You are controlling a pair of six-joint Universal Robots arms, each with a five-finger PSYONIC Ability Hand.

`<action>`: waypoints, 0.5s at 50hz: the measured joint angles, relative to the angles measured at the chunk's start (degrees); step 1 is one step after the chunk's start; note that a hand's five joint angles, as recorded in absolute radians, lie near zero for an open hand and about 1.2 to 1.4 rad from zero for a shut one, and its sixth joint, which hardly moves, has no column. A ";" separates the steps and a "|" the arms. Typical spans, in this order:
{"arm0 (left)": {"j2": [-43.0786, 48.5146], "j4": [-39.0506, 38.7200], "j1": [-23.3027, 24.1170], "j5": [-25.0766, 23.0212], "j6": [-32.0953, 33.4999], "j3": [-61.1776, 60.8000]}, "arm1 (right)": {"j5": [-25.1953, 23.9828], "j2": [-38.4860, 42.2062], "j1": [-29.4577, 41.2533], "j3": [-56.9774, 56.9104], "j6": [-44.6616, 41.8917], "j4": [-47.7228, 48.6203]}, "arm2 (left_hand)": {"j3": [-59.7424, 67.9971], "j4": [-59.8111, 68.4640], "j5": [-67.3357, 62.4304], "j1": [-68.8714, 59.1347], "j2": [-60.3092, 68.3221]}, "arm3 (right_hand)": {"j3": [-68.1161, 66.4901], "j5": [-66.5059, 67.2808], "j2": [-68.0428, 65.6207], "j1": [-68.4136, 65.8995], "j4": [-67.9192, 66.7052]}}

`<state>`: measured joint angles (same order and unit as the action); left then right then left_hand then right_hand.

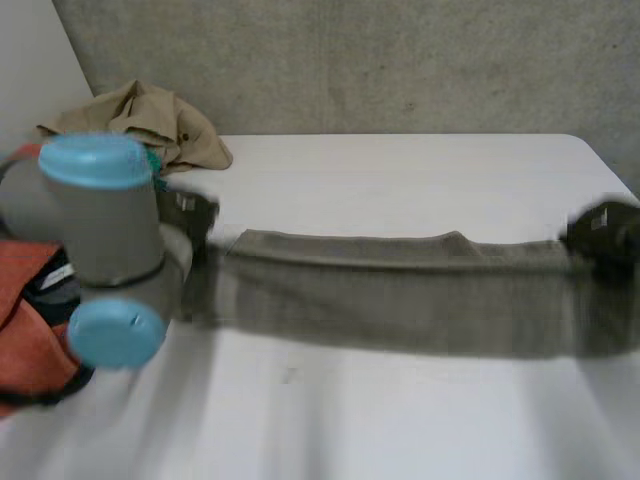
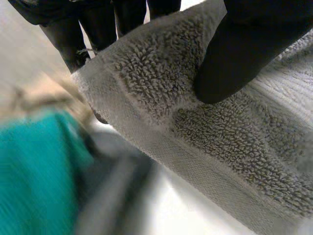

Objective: Fold the laundry.

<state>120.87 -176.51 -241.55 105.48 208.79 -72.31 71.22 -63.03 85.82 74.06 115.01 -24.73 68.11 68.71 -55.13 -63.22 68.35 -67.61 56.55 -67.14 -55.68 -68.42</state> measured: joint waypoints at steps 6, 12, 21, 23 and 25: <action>2.96 -10.18 -0.13 0.24 6.21 16.42 | 1.21 1.45 4.78 -18.85 11.76 11.59 | 0.02 0.00 0.00 0.00 0.03 | 0.00 0.01 0.00 0.00 0.00; 2.04 -28.11 -0.30 0.12 12.48 25.22 | 2.73 0.64 6.45 -29.14 24.18 24.93 | 0.06 0.01 0.00 0.00 0.04 | 0.00 0.05 0.00 0.00 0.00; -1.81 -38.31 -0.20 0.08 12.46 18.37 | 3.75 -2.54 6.59 -23.15 33.16 36.76 | 0.06 0.01 -1.11 0.00 0.04 | 0.00 0.06 0.00 0.00 0.00; -1.90 -38.25 -0.24 0.06 12.01 17.03 | 3.69 -2.59 6.59 -22.13 32.96 36.80 | 0.06 0.01 -1.11 0.00 0.04 | 0.00 0.06 0.00 0.00 0.00; -1.90 -37.70 -0.45 -0.04 9.59 10.88 | 3.24 -2.27 6.73 -16.98 31.18 36.64 | 0.07 0.01 -1.11 0.00 0.08 | 0.00 0.07 0.00 0.00 0.00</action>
<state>118.96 -214.21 -242.00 105.44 218.38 -61.43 74.46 -65.30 92.56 57.08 146.20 11.91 68.18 68.73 -56.25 -63.22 68.43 -67.60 56.62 -67.14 -55.68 -68.42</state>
